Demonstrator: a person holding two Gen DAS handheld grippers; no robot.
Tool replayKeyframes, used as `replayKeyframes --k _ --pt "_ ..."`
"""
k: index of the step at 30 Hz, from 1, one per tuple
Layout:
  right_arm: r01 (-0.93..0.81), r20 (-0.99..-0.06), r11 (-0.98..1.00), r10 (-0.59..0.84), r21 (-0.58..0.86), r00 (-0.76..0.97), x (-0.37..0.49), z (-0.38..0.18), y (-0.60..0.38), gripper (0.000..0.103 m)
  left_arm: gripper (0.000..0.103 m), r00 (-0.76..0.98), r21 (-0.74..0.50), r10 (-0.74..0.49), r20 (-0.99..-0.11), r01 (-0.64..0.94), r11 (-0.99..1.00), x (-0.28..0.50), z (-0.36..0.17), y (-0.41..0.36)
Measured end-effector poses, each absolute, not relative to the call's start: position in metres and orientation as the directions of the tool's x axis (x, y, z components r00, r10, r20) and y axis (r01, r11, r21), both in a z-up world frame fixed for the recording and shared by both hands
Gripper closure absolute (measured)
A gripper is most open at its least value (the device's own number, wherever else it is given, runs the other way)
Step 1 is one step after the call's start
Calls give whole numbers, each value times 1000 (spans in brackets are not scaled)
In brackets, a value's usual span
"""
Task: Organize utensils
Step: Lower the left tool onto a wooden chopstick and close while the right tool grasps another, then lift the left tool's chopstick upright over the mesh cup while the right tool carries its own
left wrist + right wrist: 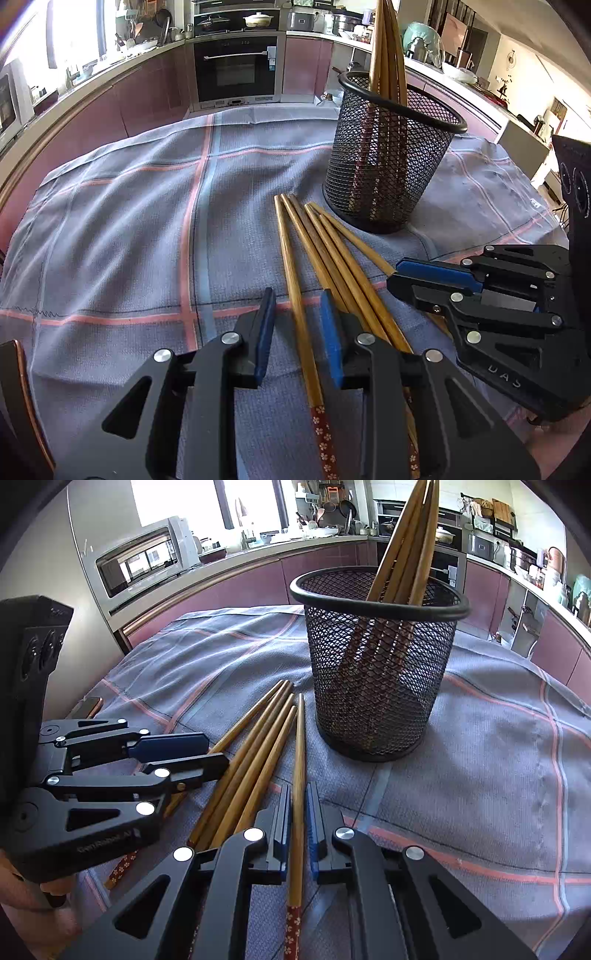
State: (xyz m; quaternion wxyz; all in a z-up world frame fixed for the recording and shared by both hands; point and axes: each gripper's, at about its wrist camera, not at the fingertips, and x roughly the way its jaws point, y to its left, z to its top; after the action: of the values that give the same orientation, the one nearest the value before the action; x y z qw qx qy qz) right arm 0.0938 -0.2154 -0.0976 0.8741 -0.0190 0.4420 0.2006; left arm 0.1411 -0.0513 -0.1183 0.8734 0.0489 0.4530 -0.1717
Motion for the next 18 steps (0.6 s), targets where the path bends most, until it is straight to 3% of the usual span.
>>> replayKeyframes --k 4,6,18 --pt "-364 -779 919 338 151 528 98 -97 -215 97 82 539 -55 -238 -808 333 941 144 -118 -54" --pt "-361 -777 920 339 155 530 98 -97 -217 98 93 543 -54 -233 -807 324 944 144 -118 -54" --pt "-377 -743 905 390 200 544 85 -81 -228 98 96 556 -139 -278 -783 280 950 135 -107 -32"
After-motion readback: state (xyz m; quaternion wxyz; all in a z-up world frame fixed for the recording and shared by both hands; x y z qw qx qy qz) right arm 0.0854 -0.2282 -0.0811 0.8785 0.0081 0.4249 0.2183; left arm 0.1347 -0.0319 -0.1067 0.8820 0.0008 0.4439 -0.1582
